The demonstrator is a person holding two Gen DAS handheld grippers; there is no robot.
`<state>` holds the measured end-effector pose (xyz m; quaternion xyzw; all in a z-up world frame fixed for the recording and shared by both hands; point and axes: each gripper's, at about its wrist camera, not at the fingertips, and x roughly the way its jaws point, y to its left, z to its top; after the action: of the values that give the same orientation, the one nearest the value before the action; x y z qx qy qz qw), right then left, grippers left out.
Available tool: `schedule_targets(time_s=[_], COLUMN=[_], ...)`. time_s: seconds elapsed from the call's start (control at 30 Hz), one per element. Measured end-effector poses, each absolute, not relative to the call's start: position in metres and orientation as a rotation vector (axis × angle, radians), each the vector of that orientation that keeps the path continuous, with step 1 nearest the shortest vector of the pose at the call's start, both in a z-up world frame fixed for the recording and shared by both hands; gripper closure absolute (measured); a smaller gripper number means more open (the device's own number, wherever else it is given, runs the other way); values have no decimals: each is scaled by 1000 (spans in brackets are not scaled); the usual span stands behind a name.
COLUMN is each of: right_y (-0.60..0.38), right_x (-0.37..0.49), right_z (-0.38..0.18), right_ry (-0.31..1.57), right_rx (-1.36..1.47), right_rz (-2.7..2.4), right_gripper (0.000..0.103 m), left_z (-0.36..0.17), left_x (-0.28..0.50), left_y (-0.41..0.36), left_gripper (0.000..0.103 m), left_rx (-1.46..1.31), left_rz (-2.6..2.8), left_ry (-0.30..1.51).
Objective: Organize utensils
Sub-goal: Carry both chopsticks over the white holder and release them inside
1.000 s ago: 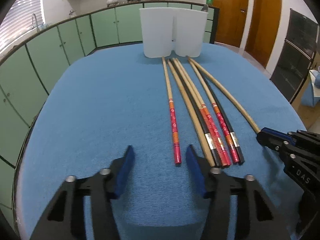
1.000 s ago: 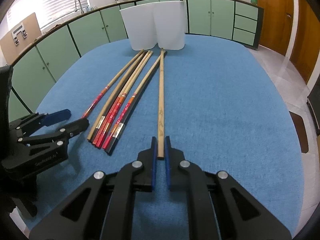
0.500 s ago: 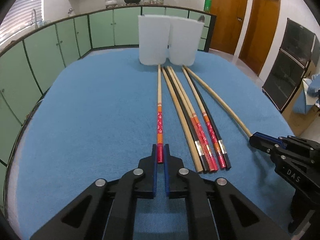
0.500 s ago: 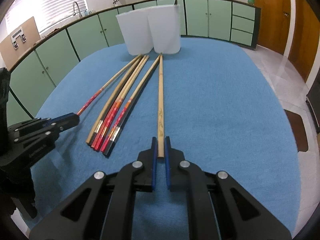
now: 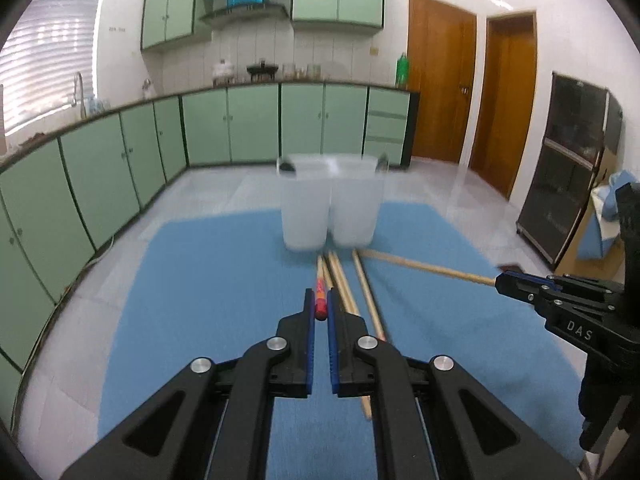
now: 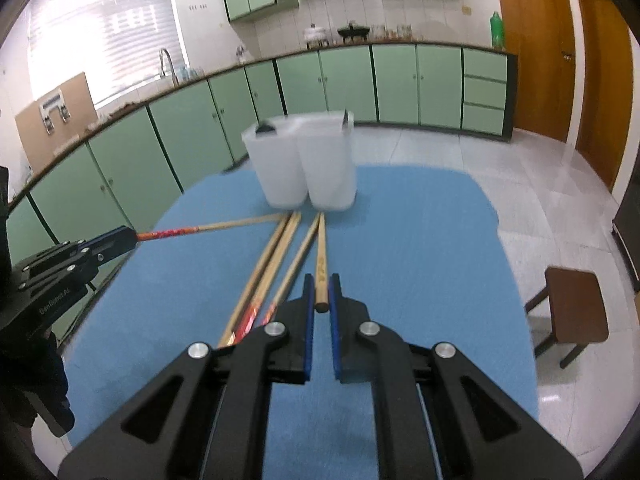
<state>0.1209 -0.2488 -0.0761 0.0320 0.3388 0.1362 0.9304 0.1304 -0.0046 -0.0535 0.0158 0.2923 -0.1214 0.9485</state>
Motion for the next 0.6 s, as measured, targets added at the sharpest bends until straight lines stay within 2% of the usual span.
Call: schedule_targets(time_s=[0.27, 0.6], right_y=[-266, -271], right_x=[148, 194], right_z=[-10, 54], right_ry=[568, 498], right_rx=[109, 106], right_rz=[319, 361], right_gripper=[97, 97], left_z=[-2, 42], left_x=[151, 184], left_y=[-3, -6], left_gripper=[97, 97], left_rx=[-6, -18], left_rz=[-281, -318], left_ry=[478, 399])
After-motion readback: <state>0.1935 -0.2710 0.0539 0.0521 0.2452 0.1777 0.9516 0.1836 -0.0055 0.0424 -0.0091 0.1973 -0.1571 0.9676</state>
